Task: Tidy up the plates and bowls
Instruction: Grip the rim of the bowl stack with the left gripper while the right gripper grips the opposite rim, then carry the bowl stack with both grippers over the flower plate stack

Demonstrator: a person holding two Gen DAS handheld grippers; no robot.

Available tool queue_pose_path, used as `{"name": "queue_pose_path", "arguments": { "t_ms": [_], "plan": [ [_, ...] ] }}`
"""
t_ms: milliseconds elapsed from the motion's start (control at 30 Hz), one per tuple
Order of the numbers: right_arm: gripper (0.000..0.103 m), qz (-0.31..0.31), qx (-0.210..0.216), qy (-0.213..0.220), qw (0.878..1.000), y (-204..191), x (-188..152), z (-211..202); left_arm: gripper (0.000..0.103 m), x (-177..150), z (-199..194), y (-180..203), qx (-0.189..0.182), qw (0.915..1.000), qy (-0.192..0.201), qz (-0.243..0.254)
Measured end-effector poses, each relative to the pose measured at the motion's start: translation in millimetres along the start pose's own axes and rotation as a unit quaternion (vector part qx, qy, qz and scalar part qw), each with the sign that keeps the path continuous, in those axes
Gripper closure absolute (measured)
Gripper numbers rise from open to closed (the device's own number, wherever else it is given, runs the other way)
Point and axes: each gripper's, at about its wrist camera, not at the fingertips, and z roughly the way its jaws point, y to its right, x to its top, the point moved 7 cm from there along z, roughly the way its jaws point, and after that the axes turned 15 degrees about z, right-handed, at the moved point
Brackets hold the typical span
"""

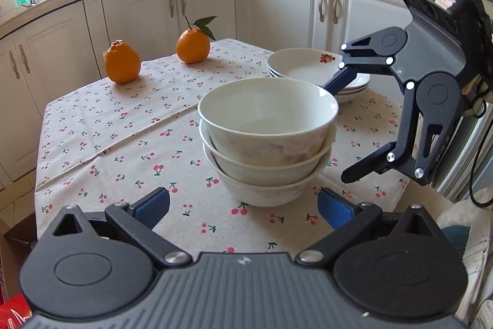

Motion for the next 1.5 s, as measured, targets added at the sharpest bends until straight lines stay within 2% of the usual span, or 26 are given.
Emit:
{"name": "queue_pose_path", "arguments": {
  "t_ms": [200, 467, 867, 1167, 1267, 1333, 1500],
  "plan": [
    [0.000, -0.004, 0.017, -0.004, 1.000, 3, 3, 12, 0.001, -5, 28, 9, -0.031, 0.9984, -0.023, 0.042],
    [0.000, -0.019, 0.043, -0.012, 0.999, 7, 8, 24, 0.002, 0, 36, 13, -0.055, 0.9934, -0.012, 0.100],
    [0.000, -0.085, 0.093, -0.034, 0.991, -2, 19, 29, 0.013, 5, 41, 3, -0.145, 0.9819, -0.006, 0.122],
    [0.002, -0.107, 0.116, -0.056, 0.986, -6, 23, 29, 0.017, 6, 43, -5, -0.169, 0.9787, -0.014, 0.116],
    [0.005, -0.113, 0.125, -0.062, 0.984, -7, 24, 29, 0.018, 5, 44, -6, -0.177, 0.9775, -0.017, 0.113],
    [0.010, -0.115, 0.129, -0.065, 0.983, -8, 26, 31, 0.020, 7, 47, -6, -0.185, 0.9765, -0.021, 0.109],
    [0.013, -0.112, 0.142, -0.071, 0.981, -9, 27, 32, 0.022, 7, 50, -7, -0.195, 0.9742, -0.021, 0.111]
  ]
}}
